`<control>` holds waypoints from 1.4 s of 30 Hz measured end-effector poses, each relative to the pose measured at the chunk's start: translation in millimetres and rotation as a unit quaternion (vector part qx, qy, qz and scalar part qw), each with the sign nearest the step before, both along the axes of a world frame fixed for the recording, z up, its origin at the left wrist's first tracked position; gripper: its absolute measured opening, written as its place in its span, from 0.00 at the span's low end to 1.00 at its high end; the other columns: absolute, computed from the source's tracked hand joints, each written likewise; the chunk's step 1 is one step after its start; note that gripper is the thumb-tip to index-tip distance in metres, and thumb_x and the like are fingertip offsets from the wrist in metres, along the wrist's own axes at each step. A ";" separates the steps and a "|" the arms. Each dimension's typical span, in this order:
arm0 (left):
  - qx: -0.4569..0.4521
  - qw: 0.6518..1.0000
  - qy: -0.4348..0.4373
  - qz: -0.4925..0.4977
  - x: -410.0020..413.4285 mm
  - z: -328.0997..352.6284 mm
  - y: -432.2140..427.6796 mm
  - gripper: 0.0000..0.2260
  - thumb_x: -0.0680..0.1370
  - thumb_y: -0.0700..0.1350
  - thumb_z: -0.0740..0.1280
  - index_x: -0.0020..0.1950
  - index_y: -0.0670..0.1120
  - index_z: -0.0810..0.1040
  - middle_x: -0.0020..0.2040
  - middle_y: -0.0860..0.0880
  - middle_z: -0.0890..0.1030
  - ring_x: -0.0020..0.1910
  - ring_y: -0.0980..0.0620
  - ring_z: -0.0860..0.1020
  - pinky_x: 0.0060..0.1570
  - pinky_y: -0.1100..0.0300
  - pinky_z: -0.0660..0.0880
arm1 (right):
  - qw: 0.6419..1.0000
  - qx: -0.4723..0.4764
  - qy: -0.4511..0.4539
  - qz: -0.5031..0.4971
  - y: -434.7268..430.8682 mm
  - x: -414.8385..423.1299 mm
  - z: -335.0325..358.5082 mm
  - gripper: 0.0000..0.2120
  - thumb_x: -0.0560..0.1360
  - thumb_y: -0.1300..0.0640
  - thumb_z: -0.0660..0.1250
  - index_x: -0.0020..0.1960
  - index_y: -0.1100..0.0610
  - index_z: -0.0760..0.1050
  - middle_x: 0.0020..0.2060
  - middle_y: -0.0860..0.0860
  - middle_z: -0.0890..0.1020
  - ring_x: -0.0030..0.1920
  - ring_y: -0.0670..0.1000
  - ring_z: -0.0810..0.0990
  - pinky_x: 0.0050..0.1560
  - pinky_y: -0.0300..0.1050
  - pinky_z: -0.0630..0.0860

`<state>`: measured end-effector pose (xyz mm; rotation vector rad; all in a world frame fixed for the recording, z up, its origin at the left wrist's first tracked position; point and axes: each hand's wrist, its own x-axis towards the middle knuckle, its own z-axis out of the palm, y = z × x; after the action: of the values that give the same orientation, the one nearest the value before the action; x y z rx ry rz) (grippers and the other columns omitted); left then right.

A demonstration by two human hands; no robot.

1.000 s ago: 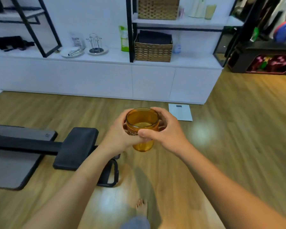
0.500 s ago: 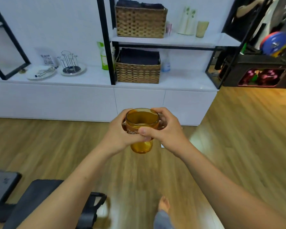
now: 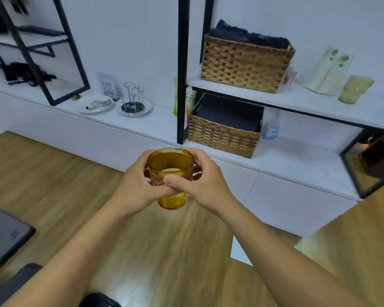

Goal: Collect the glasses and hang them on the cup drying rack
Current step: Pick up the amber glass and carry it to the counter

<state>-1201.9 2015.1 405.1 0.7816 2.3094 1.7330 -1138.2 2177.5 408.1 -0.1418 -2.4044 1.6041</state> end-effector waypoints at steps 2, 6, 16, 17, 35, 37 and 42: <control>0.007 1.000 -0.007 0.015 -30.3 -6.1 1.4 0.35 0.56 0.59 0.80 0.61 0.56 0.75 0.55 0.55 0.83 0.54 0.55 0.81 0.52 0.56 0.80 | 1.000 -0.001 -0.001 0.012 2.8 -33.7 -4.4 0.34 0.64 0.39 0.78 0.67 0.43 0.70 0.56 0.39 0.79 0.57 0.42 0.78 0.51 0.36 0.78; 0.003 1.000 -0.013 0.020 -99.4 -20.4 -2.0 0.34 0.57 0.59 0.80 0.61 0.57 0.74 0.56 0.55 0.82 0.55 0.54 0.81 0.55 0.50 0.80 | 1.000 -0.005 -0.002 0.017 1.5 -105.0 -16.7 0.33 0.63 0.39 0.78 0.65 0.42 0.71 0.55 0.39 0.80 0.56 0.42 0.78 0.51 0.37 0.78; 0.020 0.996 -0.053 0.069 -302.0 -25.0 -55.7 0.34 0.56 0.56 0.81 0.60 0.57 0.74 0.54 0.58 0.83 0.53 0.58 0.81 0.52 0.59 0.78 | 0.999 -0.008 -0.011 0.041 -48.6 -322.6 -19.5 0.36 0.60 0.40 0.80 0.64 0.46 0.72 0.54 0.41 0.81 0.53 0.42 0.80 0.50 0.39 0.78; 0.023 0.995 -0.056 0.080 -317.8 -25.6 -61.3 0.34 0.56 0.56 0.81 0.59 0.57 0.74 0.53 0.58 0.83 0.53 0.58 0.82 0.51 0.60 0.78 | 0.999 -0.013 -0.014 0.048 -53.4 -340.8 -19.9 0.35 0.61 0.43 0.81 0.64 0.46 0.72 0.54 0.41 0.81 0.53 0.41 0.80 0.50 0.37 0.77; 0.049 0.955 -0.098 0.276 -550.8 -30.8 -123.7 0.35 0.57 0.50 0.81 0.63 0.50 0.74 0.54 0.54 0.83 0.52 0.57 0.82 0.49 0.64 0.78 | 0.966 -0.065 -0.039 0.249 -117.4 -651.4 -39.3 0.28 0.58 0.40 0.79 0.54 0.37 0.73 0.52 0.40 0.83 0.53 0.41 0.81 0.52 0.39 0.79; 0.063 0.949 -0.110 0.289 -569.5 -39.3 -121.5 0.34 0.58 0.48 0.81 0.62 0.49 0.75 0.54 0.54 0.84 0.52 0.57 0.82 0.49 0.64 0.78 | 0.962 -0.064 -0.048 0.261 -117.2 -674.9 -44.7 0.31 0.58 0.40 0.79 0.58 0.40 0.72 0.52 0.40 0.82 0.53 0.41 0.81 0.53 0.40 0.79; 0.055 0.951 -0.136 0.271 -627.2 -52.8 -112.2 0.34 0.57 0.49 0.81 0.61 0.50 0.75 0.52 0.53 0.84 0.50 0.57 0.82 0.47 0.64 0.77 | 0.966 -0.061 -0.080 0.237 -105.0 -726.4 -60.1 0.32 0.60 0.43 0.81 0.60 0.42 0.72 0.52 0.39 0.82 0.53 0.42 0.81 0.54 0.43 0.80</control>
<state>-1829.1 1902.9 352.3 -0.1105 2.3815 2.0288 -1864.6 2072.5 348.0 0.3212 -2.5981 2.0110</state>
